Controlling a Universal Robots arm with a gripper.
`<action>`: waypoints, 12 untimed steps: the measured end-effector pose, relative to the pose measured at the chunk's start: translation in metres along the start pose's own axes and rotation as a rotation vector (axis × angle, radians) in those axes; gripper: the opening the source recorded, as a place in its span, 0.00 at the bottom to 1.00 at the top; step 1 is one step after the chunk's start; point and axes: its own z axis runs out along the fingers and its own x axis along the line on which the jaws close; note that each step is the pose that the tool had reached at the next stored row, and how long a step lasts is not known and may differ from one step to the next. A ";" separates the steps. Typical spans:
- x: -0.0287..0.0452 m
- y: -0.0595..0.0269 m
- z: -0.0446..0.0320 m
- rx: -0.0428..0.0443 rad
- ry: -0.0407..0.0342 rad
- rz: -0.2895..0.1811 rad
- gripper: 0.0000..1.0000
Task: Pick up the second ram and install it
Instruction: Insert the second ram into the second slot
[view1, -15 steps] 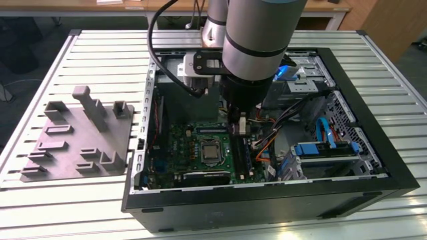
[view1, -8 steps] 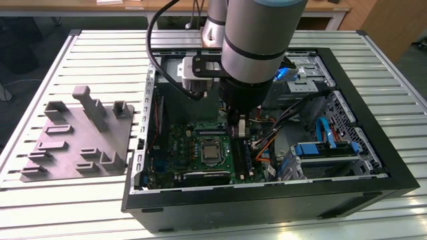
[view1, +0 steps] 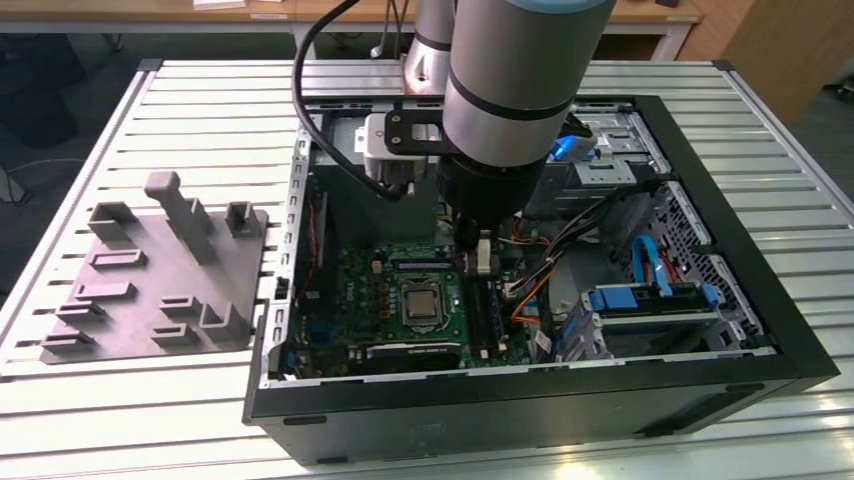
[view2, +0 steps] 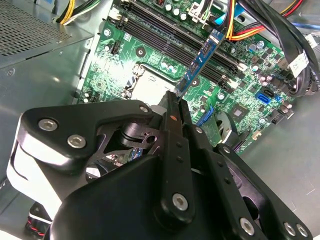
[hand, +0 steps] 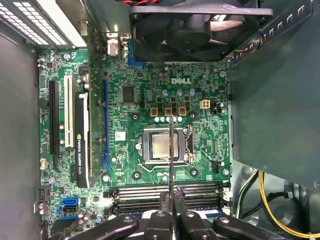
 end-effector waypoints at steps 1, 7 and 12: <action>0.0000 0.0000 0.0000 0.0000 0.0000 0.000 0.14; 0.0000 -0.0001 0.0001 0.0005 0.0003 0.005 0.14; 0.0000 -0.0001 0.0002 0.0030 -0.0002 0.033 0.14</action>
